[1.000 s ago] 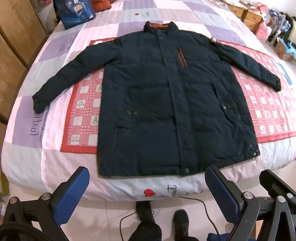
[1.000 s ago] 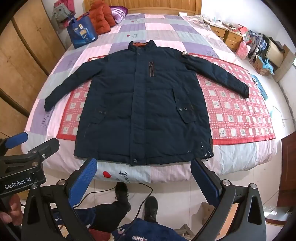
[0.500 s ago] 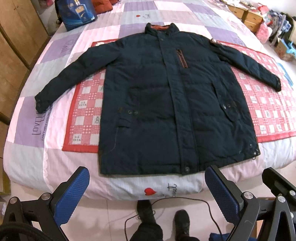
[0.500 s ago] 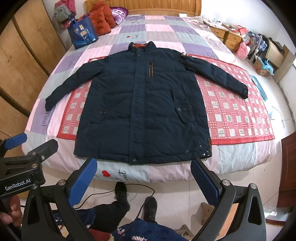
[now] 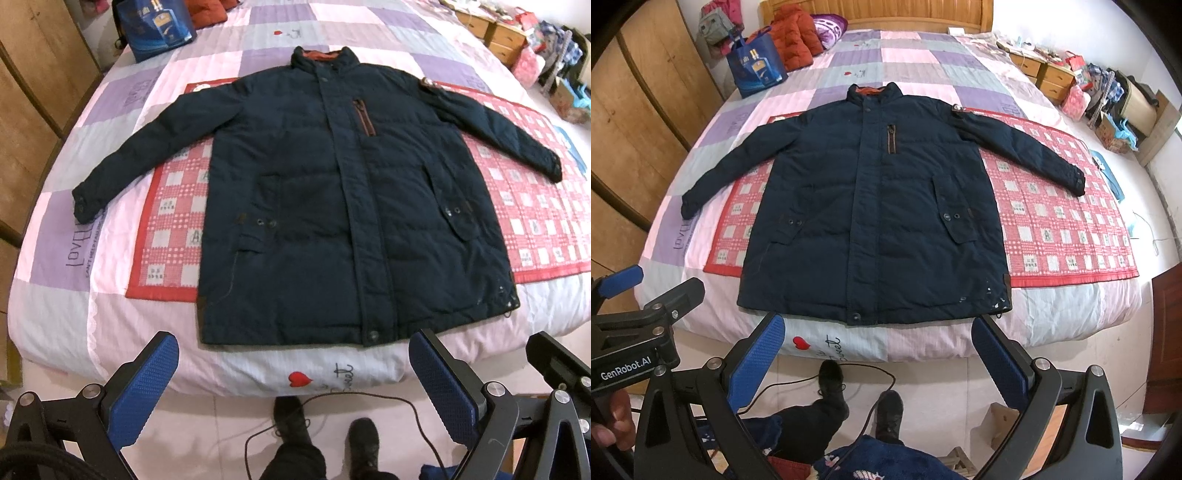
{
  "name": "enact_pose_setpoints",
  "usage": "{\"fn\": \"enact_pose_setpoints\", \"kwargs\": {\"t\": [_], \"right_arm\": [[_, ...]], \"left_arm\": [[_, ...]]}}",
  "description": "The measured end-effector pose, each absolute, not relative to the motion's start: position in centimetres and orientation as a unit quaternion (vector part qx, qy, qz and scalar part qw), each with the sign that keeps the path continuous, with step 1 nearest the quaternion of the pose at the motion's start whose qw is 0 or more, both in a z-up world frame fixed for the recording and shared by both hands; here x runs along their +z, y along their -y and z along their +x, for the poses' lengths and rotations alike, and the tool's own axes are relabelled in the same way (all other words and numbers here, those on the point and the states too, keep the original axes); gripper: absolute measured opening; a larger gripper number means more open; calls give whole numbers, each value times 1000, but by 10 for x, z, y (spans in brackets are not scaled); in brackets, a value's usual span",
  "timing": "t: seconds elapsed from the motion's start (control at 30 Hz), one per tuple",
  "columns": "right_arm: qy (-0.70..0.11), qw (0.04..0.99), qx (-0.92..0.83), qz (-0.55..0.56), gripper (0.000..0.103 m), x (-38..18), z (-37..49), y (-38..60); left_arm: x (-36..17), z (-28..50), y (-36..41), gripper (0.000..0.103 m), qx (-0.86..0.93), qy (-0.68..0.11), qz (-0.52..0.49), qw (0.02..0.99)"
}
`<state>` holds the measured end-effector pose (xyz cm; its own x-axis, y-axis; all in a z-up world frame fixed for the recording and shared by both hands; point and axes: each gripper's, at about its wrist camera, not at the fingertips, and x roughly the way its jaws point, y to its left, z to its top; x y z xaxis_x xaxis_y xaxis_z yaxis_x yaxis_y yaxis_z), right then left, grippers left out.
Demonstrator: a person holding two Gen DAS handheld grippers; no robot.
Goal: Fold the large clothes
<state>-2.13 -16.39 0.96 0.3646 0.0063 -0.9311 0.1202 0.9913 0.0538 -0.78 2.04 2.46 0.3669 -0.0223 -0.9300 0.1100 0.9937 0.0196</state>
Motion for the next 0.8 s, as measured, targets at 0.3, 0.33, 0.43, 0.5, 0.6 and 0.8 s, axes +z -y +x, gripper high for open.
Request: {"fn": "enact_pose_setpoints", "kwargs": {"t": [0.3,0.33,0.43,0.5,0.6,0.8], "right_arm": [[-561,825,-36,57,103,17,-29,169],[-560,826,-36,57,103,17,-30,170],[-560,826,-38,58,103,17,-30,171],[-560,825,-40,58,103,17,-30,174],[-560,825,-44,60,103,16,-27,174],[-557,826,-54,64,103,13,-22,174]], "left_arm": [[19,-19,-6,103,-38,-557,44,829],[19,-19,-5,103,-38,-556,44,829],[19,-18,-3,103,-39,-556,44,829],[20,-16,-3,103,-41,-554,44,830],[20,-14,-1,103,-44,-554,45,830],[20,-8,0,103,-51,-549,49,833]]}}
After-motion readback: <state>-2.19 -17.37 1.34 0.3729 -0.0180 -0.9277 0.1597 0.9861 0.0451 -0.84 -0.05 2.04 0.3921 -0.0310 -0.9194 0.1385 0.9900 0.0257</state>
